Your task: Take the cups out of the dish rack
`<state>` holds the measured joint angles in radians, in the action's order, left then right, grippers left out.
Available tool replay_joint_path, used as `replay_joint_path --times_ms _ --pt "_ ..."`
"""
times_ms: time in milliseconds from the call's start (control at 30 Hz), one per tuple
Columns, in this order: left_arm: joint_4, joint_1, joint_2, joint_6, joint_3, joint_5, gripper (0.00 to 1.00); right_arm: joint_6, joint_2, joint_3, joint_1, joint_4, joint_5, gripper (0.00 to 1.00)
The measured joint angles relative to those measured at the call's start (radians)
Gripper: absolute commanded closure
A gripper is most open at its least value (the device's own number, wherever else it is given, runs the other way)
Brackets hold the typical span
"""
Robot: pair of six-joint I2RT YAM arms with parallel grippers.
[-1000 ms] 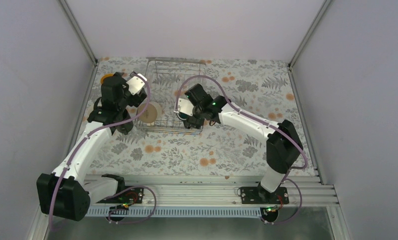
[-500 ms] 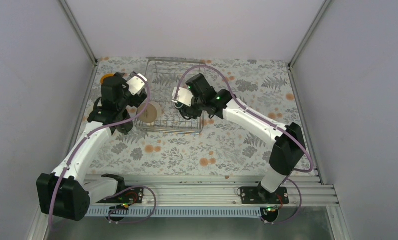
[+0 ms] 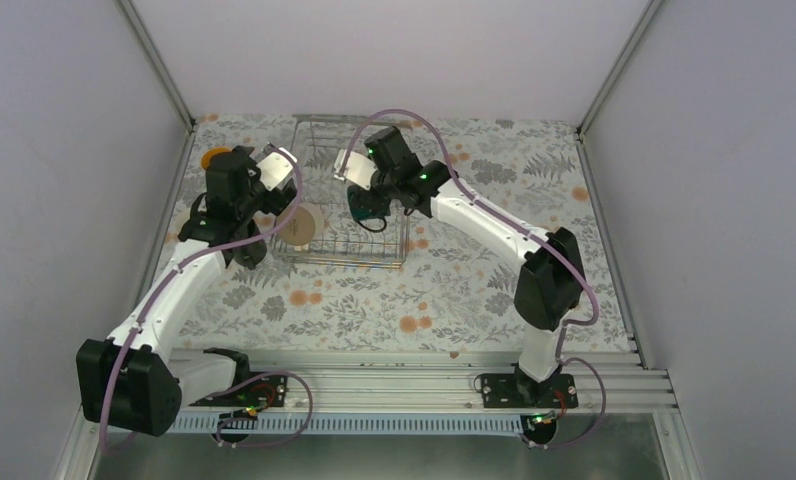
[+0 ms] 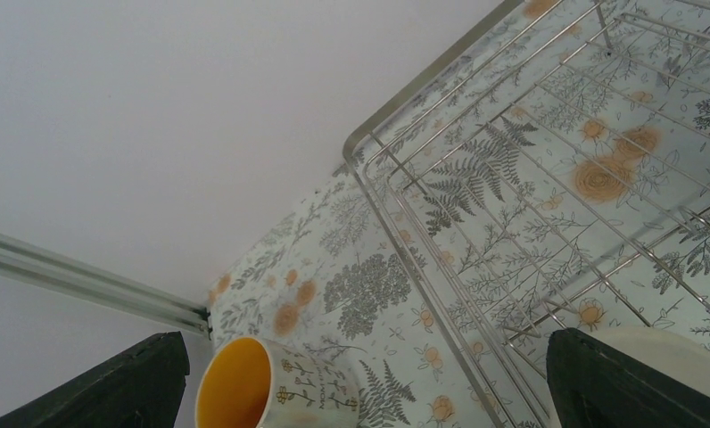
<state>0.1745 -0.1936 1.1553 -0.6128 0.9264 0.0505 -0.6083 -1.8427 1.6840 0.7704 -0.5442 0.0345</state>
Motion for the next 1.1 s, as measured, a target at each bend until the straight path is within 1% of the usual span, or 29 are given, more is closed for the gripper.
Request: replay_joint_path --times_ms 100,233,400,533,600,700,833,933,1100 --pt "-0.008 0.000 0.000 0.000 -0.005 -0.002 0.00 0.008 -0.024 0.000 -0.004 -0.005 -0.008 0.15" --pt "-0.016 0.000 0.000 -0.001 -0.026 -0.002 0.00 0.039 -0.014 0.000 -0.028 -0.005 -0.050 0.12" --pt "-0.016 0.000 0.003 -0.003 -0.030 -0.004 0.00 0.100 0.041 -0.018 -0.116 -0.010 -0.145 0.12" --pt "-0.016 0.000 0.004 -0.003 -0.030 -0.012 0.00 0.136 0.109 -0.072 -0.193 -0.018 -0.212 0.11" --pt "-0.016 0.000 0.005 -0.003 -0.030 -0.016 0.00 0.154 0.143 -0.100 -0.226 -0.043 -0.282 0.11" --pt "-0.016 0.000 0.010 -0.003 -0.030 -0.019 0.00 0.177 0.188 -0.112 -0.277 -0.103 -0.436 0.11" --pt "-0.010 0.000 0.018 -0.003 -0.030 -0.023 0.00 0.193 0.227 -0.113 -0.314 -0.166 -0.628 0.11" --pt "0.000 0.000 0.018 -0.003 -0.029 -0.026 0.00 0.195 0.238 -0.142 -0.314 -0.184 -0.721 0.11" --pt "0.008 0.000 0.018 -0.002 -0.029 -0.027 0.00 0.200 0.229 -0.228 -0.315 -0.190 -0.805 0.12"
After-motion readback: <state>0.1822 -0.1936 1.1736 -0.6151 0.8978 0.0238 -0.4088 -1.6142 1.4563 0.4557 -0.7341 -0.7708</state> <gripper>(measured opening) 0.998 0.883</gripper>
